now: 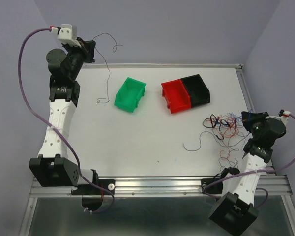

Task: Untangle the cables

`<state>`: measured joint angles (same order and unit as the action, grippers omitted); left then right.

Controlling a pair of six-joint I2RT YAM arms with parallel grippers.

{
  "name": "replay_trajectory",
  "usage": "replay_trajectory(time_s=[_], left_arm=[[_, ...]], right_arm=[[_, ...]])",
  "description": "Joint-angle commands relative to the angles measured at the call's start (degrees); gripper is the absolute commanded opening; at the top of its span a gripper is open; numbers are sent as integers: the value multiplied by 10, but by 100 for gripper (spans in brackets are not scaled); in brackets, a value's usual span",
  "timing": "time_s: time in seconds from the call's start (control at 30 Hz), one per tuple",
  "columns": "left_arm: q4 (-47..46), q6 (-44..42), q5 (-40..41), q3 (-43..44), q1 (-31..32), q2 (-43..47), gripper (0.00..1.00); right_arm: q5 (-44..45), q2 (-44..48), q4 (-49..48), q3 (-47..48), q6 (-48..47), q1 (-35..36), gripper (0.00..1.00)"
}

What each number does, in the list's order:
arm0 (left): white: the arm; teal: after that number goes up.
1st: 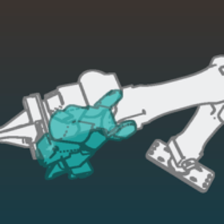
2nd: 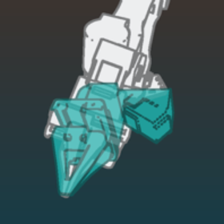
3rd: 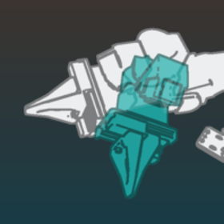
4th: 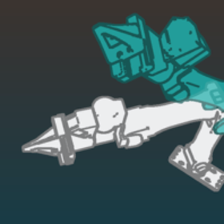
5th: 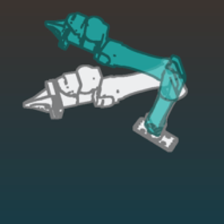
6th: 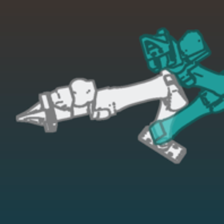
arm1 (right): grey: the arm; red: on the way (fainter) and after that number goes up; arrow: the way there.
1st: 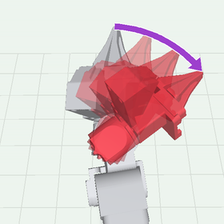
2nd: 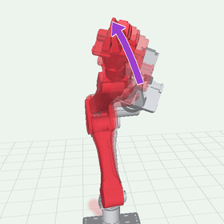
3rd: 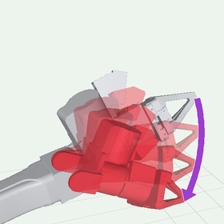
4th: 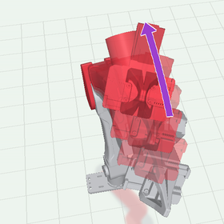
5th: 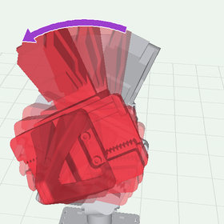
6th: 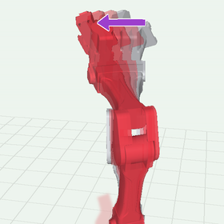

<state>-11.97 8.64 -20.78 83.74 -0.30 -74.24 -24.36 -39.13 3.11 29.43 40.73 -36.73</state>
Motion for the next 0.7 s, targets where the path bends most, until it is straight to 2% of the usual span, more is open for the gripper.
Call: replay_trajectory(time_s=[0.0,0.17,0.3,0.5,0.67], left_arm=[[-93,-5,27,-20,21,-28,0],[-172,23,26,-55,35,-85,0],[-196,30,36,-63,47,-114,0],[-252,16,64,-103,78,-115,0],[-257,-19,88,-114,115,-103,0]], right_arm=[[-33,10,-45,-17,7,3,1],[-46,15,-46,-19,10,3,1],[-48,17,-46,-19,11,4,1],[-50,23,-46,-21,11,4,1],[-49,27,-48,-24,11,6,1]])
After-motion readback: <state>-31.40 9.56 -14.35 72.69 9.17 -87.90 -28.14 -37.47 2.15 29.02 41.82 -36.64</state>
